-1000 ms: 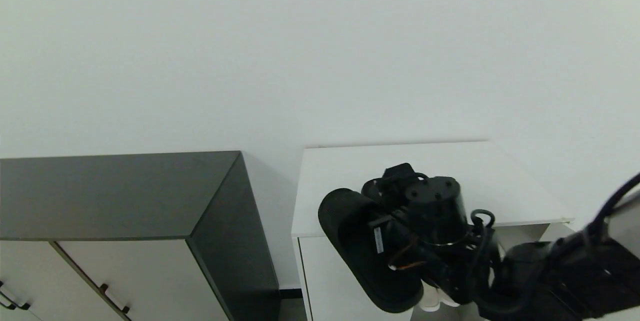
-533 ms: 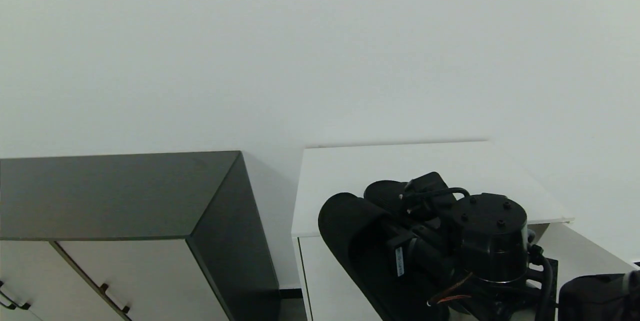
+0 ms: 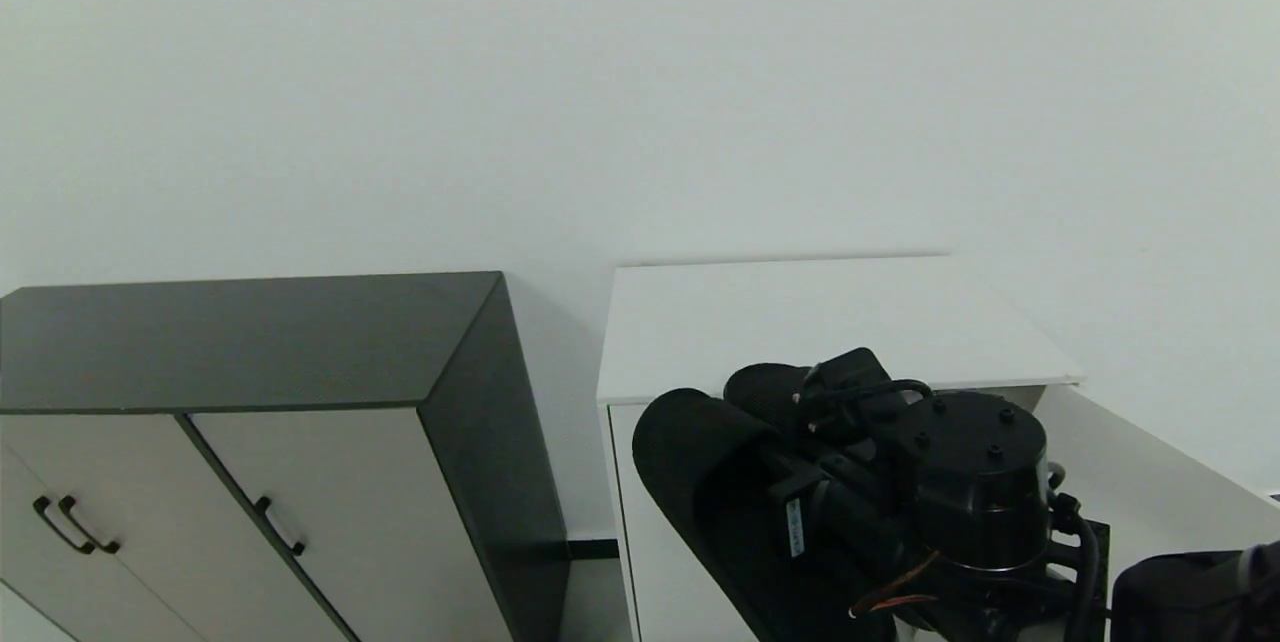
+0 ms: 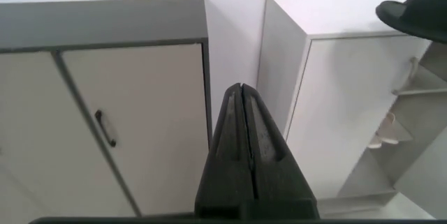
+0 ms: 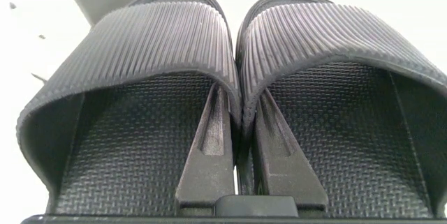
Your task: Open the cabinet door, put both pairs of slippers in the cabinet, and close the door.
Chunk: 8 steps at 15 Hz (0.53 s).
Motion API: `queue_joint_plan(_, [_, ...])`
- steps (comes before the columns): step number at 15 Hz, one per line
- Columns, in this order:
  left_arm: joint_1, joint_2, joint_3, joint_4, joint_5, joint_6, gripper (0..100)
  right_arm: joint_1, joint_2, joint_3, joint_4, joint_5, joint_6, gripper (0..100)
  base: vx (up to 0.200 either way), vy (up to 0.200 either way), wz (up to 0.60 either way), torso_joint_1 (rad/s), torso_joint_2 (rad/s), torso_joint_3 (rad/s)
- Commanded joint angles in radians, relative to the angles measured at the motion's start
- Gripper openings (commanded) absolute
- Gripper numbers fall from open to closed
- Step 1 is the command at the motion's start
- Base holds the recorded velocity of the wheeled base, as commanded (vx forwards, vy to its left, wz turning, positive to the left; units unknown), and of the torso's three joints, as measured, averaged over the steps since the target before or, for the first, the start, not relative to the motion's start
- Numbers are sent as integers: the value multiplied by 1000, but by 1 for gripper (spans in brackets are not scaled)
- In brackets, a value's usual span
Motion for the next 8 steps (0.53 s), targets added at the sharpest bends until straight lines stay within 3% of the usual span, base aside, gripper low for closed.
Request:
queue_joint_plan(1, [-1, 0, 0, 0, 0, 0, 0, 1, 2, 3, 0, -1, 0, 0, -200, 0, 0, 7, 7, 7])
queue_joint_plan(8, [-1, 0, 0, 0, 0, -2, 0, 15, 2, 8, 0, -3, 1, 0, 0, 0, 0, 0, 0, 0])
